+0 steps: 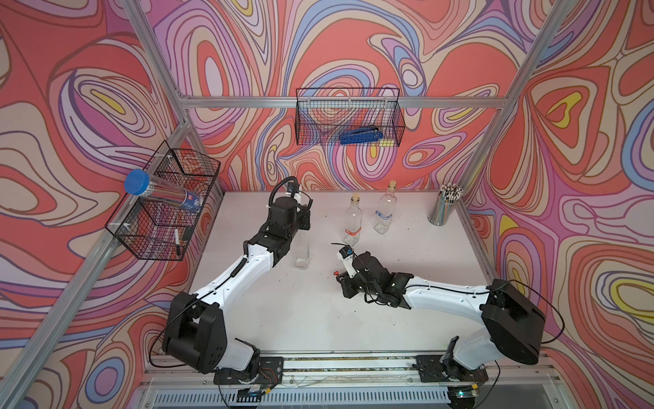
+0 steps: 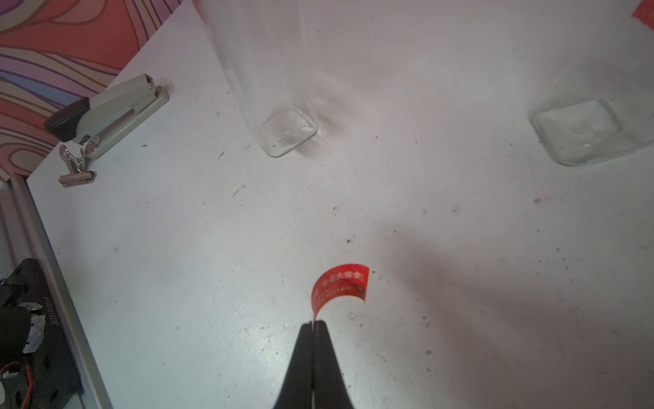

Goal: Remove the label from the bottle
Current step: Place the bottle at the center of the board.

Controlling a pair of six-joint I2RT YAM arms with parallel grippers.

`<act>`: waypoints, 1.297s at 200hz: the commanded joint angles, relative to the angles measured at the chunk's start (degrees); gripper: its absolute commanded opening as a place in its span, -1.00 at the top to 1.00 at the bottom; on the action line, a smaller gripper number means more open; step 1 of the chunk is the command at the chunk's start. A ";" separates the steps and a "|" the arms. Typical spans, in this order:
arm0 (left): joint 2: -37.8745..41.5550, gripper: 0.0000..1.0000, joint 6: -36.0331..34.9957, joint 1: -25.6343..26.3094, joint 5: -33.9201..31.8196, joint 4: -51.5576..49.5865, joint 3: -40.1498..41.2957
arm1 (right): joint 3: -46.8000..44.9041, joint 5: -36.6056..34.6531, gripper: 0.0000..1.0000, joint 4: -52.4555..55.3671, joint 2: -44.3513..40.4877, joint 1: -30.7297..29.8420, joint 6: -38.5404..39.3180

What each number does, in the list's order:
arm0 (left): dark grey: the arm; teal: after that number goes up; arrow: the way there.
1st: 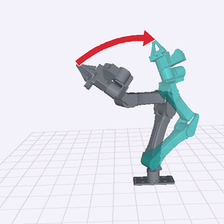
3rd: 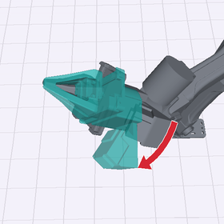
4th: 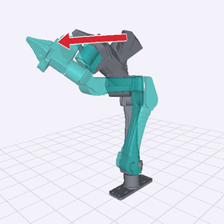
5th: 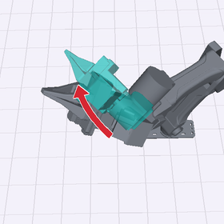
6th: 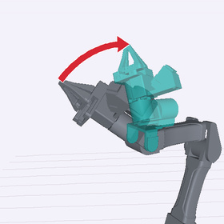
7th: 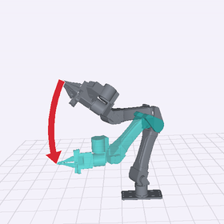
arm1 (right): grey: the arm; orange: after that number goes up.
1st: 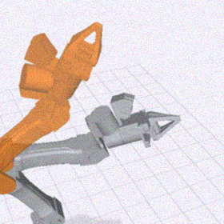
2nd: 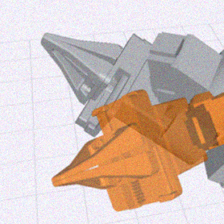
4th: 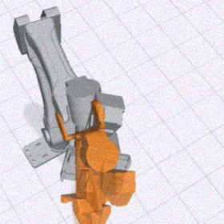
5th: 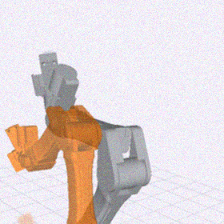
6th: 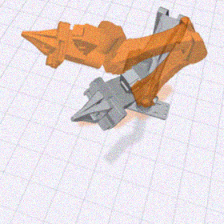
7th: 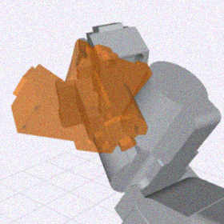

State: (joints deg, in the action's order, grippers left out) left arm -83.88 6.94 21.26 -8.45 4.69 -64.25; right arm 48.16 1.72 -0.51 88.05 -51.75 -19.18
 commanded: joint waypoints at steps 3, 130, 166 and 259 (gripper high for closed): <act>-2.13 1.00 -2.28 -2.36 -0.48 8.15 -4.04 | 2.55 2.70 1.00 -1.44 2.22 0.92 1.12; -18.52 1.00 -2.15 -8.51 0.64 17.51 -15.40 | 7.06 7.06 1.00 -0.28 5.21 4.60 2.24; -20.85 1.00 -1.49 -8.78 0.03 18.41 -15.61 | 6.76 7.72 1.00 -0.61 5.50 5.26 2.13; -19.67 0.91 -0.96 -8.78 -0.90 21.62 -8.81 | 6.77 8.28 1.00 -1.07 5.84 5.52 1.84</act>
State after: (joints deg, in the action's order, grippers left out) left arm -104.97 5.61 12.75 -8.86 24.38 -74.52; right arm 54.61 9.34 -0.84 93.56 -46.52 -17.50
